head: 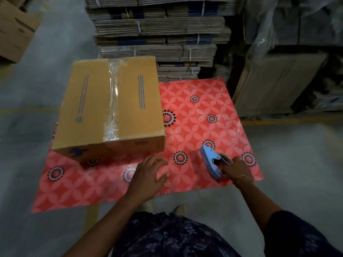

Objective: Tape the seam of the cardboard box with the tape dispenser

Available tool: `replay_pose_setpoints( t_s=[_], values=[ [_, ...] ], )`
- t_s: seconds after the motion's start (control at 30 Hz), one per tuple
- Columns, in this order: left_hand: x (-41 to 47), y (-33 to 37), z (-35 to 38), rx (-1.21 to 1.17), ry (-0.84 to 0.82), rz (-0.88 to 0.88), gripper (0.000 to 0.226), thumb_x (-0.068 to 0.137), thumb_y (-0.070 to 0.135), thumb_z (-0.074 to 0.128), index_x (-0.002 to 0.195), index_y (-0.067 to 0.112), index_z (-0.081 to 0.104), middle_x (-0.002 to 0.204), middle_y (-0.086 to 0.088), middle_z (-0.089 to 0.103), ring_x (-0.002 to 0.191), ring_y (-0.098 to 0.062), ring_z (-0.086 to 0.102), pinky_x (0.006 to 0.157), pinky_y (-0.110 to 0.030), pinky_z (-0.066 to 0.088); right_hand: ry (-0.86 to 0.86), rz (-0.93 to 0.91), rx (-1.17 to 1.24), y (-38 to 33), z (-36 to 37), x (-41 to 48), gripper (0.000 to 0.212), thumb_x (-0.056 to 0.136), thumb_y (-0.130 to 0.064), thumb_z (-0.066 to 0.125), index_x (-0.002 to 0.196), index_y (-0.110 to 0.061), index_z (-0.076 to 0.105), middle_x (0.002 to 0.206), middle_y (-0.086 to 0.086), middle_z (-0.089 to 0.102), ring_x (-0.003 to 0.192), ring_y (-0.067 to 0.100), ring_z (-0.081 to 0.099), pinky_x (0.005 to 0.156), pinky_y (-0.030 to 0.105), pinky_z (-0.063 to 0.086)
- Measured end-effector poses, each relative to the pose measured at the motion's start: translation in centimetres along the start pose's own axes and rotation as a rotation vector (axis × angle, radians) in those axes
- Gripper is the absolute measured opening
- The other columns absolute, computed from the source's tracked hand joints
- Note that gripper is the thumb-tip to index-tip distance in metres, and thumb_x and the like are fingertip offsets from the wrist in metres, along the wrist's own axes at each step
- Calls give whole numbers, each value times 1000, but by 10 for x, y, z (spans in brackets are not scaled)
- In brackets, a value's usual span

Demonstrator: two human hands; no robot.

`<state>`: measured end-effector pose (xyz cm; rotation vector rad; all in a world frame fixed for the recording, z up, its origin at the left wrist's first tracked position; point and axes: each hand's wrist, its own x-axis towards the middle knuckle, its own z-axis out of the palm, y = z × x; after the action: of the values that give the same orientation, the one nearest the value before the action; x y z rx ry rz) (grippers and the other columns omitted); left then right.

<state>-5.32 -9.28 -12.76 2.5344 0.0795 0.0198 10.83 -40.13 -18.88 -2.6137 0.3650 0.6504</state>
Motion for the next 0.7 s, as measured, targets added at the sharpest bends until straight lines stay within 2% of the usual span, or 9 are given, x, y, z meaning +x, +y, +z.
replay_pose_setpoints(
  t_s=[0.1,0.2,0.27,0.33,0.4,0.47,0.5,0.6,0.7],
  values=[
    [-2,2,1,-44,-70,-78,38,87,46,56,118,27,67,121,9,64,118,-14,53,93,-32,41,-21,43,168,23,17,27,47,71,-61,66,92,-22,50,88,14,72,74,35,72,69,47,61],
    [-1,8,1,-147,-114,-212,25,91,41,64,114,31,68,120,13,64,113,-10,55,92,-34,46,-7,32,302,20,10,23,20,85,-34,64,96,-19,59,73,15,73,49,29,70,60,46,63],
    [2,13,-1,-271,-152,-316,15,92,37,68,107,34,69,114,15,66,106,-8,60,92,-33,50,6,-21,420,3,-6,10,10,85,-16,62,94,-15,61,71,19,70,44,28,64,56,51,62],
    [11,18,-4,-425,-196,-427,8,91,37,68,97,32,71,106,12,71,99,-10,65,90,-34,51,42,-139,503,-13,-20,5,13,81,-10,65,86,-21,60,76,16,68,54,30,65,57,59,60],
    [23,26,-12,-637,-247,-587,18,91,43,64,94,27,73,104,1,75,95,-17,68,84,-34,50,92,-305,515,-38,-38,-1,14,79,-23,72,85,-30,63,83,3,68,71,33,69,60,57,61],
    [37,37,-26,-903,-368,-807,40,96,55,52,102,21,72,111,-7,76,94,-22,70,78,-33,51,80,-484,584,-77,-62,-19,11,84,-29,73,89,-33,65,93,4,68,83,31,68,62,48,62],
    [43,42,-33,-1042,-453,-864,57,96,64,43,108,16,72,114,-8,77,98,-25,72,79,-35,54,65,-575,616,-98,-73,-28,10,87,-24,72,91,-31,65,96,6,67,83,29,66,60,42,61],
    [62,55,-62,-1415,-659,-808,93,90,80,25,128,5,65,124,-16,73,107,-34,72,81,-45,60,45,-822,652,-163,-102,-60,31,88,-1,63,99,-30,62,100,1,66,70,25,62,54,37,56],
    [79,64,-99,-1703,-714,-643,95,90,81,23,136,5,58,123,-21,71,95,-33,75,72,-44,64,22,-1003,612,-212,-111,-87,41,85,4,58,104,-32,60,103,-8,66,68,28,64,59,40,56]
  ],
)
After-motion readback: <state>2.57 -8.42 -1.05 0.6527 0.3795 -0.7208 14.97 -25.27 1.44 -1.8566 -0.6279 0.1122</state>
